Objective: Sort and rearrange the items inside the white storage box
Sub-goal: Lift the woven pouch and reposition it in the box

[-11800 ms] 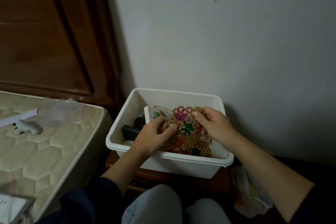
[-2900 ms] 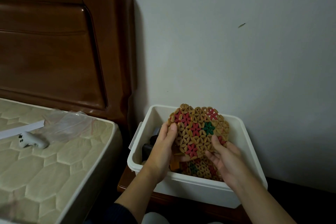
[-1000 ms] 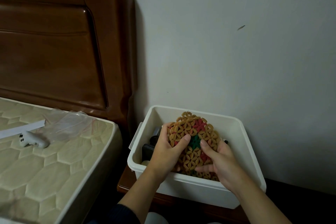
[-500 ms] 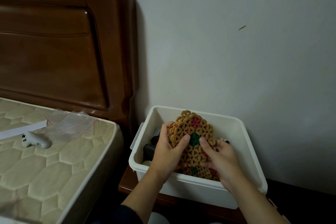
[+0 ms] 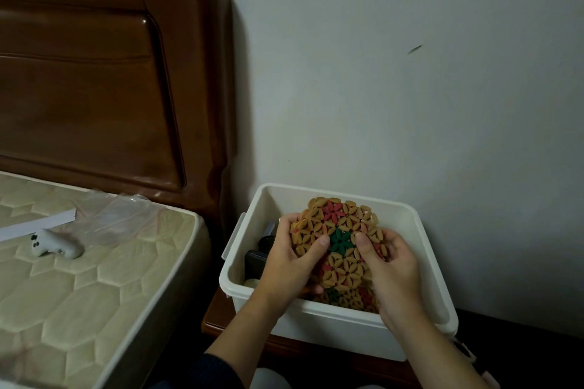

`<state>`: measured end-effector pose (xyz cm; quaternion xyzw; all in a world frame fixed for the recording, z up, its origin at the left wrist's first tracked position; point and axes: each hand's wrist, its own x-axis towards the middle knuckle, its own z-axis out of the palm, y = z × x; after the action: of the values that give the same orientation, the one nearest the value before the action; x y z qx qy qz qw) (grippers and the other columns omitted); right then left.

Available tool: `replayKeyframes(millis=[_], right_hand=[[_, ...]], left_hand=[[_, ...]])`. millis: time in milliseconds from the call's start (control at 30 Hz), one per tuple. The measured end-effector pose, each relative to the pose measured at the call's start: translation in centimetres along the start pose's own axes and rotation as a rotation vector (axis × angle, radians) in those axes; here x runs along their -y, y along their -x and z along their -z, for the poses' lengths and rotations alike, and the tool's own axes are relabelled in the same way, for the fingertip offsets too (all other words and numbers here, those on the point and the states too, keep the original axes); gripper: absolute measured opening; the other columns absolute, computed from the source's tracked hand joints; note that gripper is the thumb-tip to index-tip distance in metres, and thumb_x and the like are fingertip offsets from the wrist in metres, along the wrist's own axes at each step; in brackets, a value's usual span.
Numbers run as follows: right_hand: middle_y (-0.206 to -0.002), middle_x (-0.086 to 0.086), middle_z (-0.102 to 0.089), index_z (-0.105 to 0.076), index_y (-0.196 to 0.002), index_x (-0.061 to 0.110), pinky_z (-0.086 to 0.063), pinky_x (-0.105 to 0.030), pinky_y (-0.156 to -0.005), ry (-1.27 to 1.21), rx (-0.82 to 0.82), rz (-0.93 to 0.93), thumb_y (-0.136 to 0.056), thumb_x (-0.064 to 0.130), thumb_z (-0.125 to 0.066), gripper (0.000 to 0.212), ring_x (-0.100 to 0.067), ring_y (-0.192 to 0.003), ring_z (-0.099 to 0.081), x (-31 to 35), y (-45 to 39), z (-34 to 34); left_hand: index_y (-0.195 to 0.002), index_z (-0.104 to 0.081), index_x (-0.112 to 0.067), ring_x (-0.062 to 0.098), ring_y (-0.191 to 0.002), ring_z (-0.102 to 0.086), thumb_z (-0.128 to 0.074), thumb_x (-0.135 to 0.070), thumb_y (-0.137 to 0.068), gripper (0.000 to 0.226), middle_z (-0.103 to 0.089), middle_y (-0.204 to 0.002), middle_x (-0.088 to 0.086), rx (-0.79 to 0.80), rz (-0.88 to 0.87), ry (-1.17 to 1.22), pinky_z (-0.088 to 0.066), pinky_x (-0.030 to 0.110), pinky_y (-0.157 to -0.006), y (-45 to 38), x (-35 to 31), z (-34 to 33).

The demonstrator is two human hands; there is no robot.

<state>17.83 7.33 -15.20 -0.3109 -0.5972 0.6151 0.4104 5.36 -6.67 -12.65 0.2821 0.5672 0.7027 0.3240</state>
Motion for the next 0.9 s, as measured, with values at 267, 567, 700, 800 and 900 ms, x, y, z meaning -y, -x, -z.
replayKeyframes(millis=[267,567,700,800,900], right_hand=[[-0.119,-0.009,-0.077,-0.073,-0.124,0.019,-0.058,-0.058,-0.097,-0.242,0.033,-0.210,-0.091,0.049,-0.073,0.045,-0.030,-0.113,-0.074,0.1,0.1,-1.4],[-0.133,0.007,-0.063,-0.048,-0.142,0.048,-0.059,-0.048,-0.095,0.030,0.204,-0.272,-0.081,0.059,-0.082,0.070,-0.019,-0.118,-0.067,3.4,-1.8,-0.9],[-0.121,0.005,-0.077,-0.063,-0.131,0.036,-0.062,-0.041,-0.089,0.137,0.403,-0.300,-0.090,0.062,-0.071,0.049,-0.013,-0.109,-0.074,5.3,-3.7,0.2],[-0.119,0.006,-0.076,-0.061,-0.129,0.034,-0.064,-0.037,-0.086,0.128,0.239,-0.142,-0.093,0.054,-0.070,0.042,-0.009,-0.106,-0.074,5.4,-4.8,-0.7],[-0.114,0.012,-0.076,-0.060,-0.129,0.035,-0.064,-0.030,-0.079,0.092,0.137,-0.086,-0.095,0.052,-0.070,0.039,-0.006,-0.104,-0.074,4.9,-5.7,-1.2]], left_hand=[[-0.125,-0.052,-0.039,0.026,-0.106,-0.076,-0.080,-0.047,-0.090,0.046,-0.073,-0.120,-0.005,0.011,0.005,-0.004,-0.065,0.048,-0.057,0.0,-0.2,-0.1],[-0.124,-0.053,-0.035,0.030,-0.097,-0.078,-0.070,-0.049,-0.098,0.033,-0.075,-0.114,0.003,0.123,0.003,-0.096,-0.063,0.041,-0.053,-0.5,-0.7,1.0],[-0.126,-0.058,-0.023,0.020,-0.109,-0.075,-0.073,-0.035,-0.098,0.034,-0.076,-0.117,0.002,0.098,-0.046,-0.085,-0.064,0.040,-0.087,-2.3,-1.9,0.6],[-0.129,-0.059,-0.025,0.018,-0.111,-0.074,-0.076,-0.033,-0.096,0.039,-0.076,-0.120,0.002,-0.019,-0.009,0.041,-0.063,0.040,-0.091,-3.7,-2.1,-1.0],[-0.135,-0.052,-0.028,0.017,-0.117,-0.071,-0.077,-0.037,-0.094,0.049,-0.071,-0.128,0.000,-0.056,0.005,0.025,-0.061,0.047,-0.096,-4.3,-1.3,-2.1]])
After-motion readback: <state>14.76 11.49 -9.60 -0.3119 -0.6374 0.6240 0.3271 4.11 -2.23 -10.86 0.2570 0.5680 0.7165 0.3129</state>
